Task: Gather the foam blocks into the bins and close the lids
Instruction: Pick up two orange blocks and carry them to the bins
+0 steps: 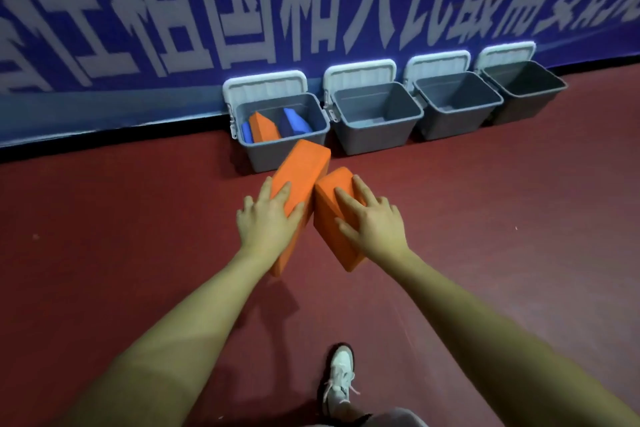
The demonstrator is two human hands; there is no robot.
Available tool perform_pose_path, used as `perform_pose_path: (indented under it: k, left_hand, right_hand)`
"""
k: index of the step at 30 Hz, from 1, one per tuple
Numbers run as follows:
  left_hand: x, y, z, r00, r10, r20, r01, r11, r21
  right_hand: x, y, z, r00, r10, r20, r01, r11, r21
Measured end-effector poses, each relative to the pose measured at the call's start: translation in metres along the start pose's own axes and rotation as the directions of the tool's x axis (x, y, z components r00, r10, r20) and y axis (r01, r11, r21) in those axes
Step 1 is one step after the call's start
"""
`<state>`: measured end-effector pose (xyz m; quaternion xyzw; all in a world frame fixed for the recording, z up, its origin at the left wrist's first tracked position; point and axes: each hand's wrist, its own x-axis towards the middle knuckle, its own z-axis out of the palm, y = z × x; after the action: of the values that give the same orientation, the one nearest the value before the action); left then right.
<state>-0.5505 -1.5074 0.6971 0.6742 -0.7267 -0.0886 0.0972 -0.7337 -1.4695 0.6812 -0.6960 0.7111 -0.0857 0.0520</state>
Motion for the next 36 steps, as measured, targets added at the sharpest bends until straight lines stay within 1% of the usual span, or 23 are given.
perform_pose_path:
  k: [7, 12, 17, 21, 27, 32, 36]
  left_hand:
    - [0.122, 0.025, -0.003, 0.990, -0.138, -0.026, 0.137, 0.990, -0.039]
    - [0.204, 0.010, 0.001, 0.979, -0.198, -0.048, 0.195, 0.979, -0.054]
    - [0.304, -0.012, 0.008, 0.978, -0.200, -0.063, 0.195, 0.978, -0.068]
    - [0.394, -0.037, 0.007, 0.982, -0.187, -0.040, 0.183, 0.979, -0.089]
    - [0.514, -0.075, 0.005, 0.984, -0.176, 0.003, 0.176, 0.984, -0.034]
    - [0.594, -0.094, 0.016, 0.981, -0.191, 0.035, 0.192, 0.980, -0.048]
    - [0.659, -0.096, 0.031, 0.976, -0.201, 0.085, 0.205, 0.977, -0.050]
  right_hand:
    - [0.145, 0.032, -0.016, 0.994, -0.106, 0.008, 0.106, 0.994, -0.005]
    - [0.237, 0.041, -0.010, 0.991, -0.133, 0.017, 0.134, 0.991, -0.020]
    - [0.337, 0.031, 0.009, 0.990, -0.142, 0.008, 0.142, 0.990, -0.019]
    - [0.424, 0.013, 0.024, 0.992, -0.122, -0.008, 0.122, 0.992, -0.008]
    - [0.537, -0.012, 0.042, 0.998, -0.061, 0.001, 0.061, 0.998, 0.025]
    - [0.614, -0.010, 0.058, 0.998, -0.006, 0.067, 0.006, 1.000, 0.004]
    - [0.674, 0.000, 0.073, 0.998, 0.007, 0.057, -0.008, 1.000, 0.021]
